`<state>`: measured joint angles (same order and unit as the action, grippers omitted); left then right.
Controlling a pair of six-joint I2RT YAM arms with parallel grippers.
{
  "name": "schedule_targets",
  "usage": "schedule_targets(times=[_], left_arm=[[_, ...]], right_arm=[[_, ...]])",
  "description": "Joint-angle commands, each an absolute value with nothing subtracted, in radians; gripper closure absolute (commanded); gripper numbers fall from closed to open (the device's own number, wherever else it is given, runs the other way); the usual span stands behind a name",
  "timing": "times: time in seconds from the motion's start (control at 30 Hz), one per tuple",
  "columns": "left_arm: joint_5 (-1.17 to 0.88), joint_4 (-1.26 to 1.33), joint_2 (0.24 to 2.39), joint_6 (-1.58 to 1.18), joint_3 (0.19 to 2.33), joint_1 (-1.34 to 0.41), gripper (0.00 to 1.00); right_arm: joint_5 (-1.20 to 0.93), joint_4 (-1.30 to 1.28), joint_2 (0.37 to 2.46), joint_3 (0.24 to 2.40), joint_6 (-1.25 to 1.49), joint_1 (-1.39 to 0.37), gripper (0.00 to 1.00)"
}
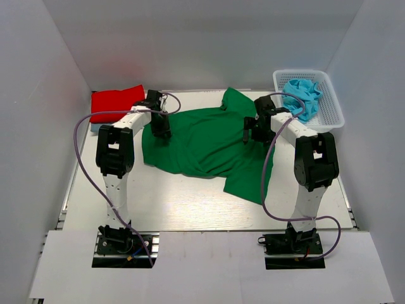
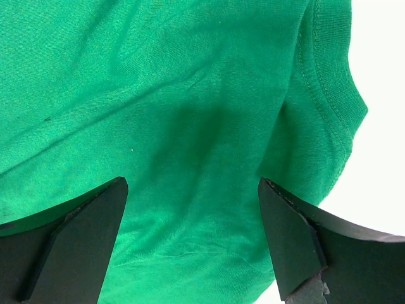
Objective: Fold and stack the t-shirts
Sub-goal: Flatten out the tshirt
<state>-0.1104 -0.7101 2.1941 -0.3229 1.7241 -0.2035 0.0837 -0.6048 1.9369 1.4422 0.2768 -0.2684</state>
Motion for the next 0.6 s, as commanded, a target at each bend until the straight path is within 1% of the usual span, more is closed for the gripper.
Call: schedule_targets(times=[0.0, 0.17, 0.23, 0.3, 0.33, 0.37, 0.43, 0.57], left_arm=[[-0.124, -0.718, 2.161, -0.313, 1.732, -0.209, 0.6], [-0.163, -0.727, 2.151, -0.313, 1.723, -0.209, 0.61], [-0.185, -0.727, 2.141, -0.313, 1.723, -0.209, 0.64], [-0.198, -0.727, 2.141, -0.313, 1.723, -0.209, 0.72], [-0.198, -0.727, 2.141, -0.313, 1.723, -0.209, 0.78], [-0.198, -0.738, 2.132, -0.313, 1.723, -0.209, 0.88], [-0.218, -0.738, 2.132, -0.313, 1.723, -0.209, 0.99], [-0.252, -0.706, 2.096, -0.313, 1.713, -0.198, 1.0]], right_arm=[[0.098, -0.617, 1.924, 1.44, 0.268, -0.261, 0.11], [0.094, -0.604, 1.913, 1.424, 0.268, -0.264, 0.11], [0.089, -0.6, 1.916, 1.419, 0.268, -0.262, 0.11], [0.087, -0.597, 1.913, 1.416, 0.267, -0.259, 0.11], [0.087, -0.598, 1.913, 1.414, 0.268, -0.261, 0.11], [0.094, -0.594, 1.913, 1.413, 0.27, -0.261, 0.11], [0.091, -0.592, 1.905, 1.41, 0.27, -0.261, 0.11], [0.094, -0.589, 1.899, 1.401, 0.267, -0.262, 0.11]])
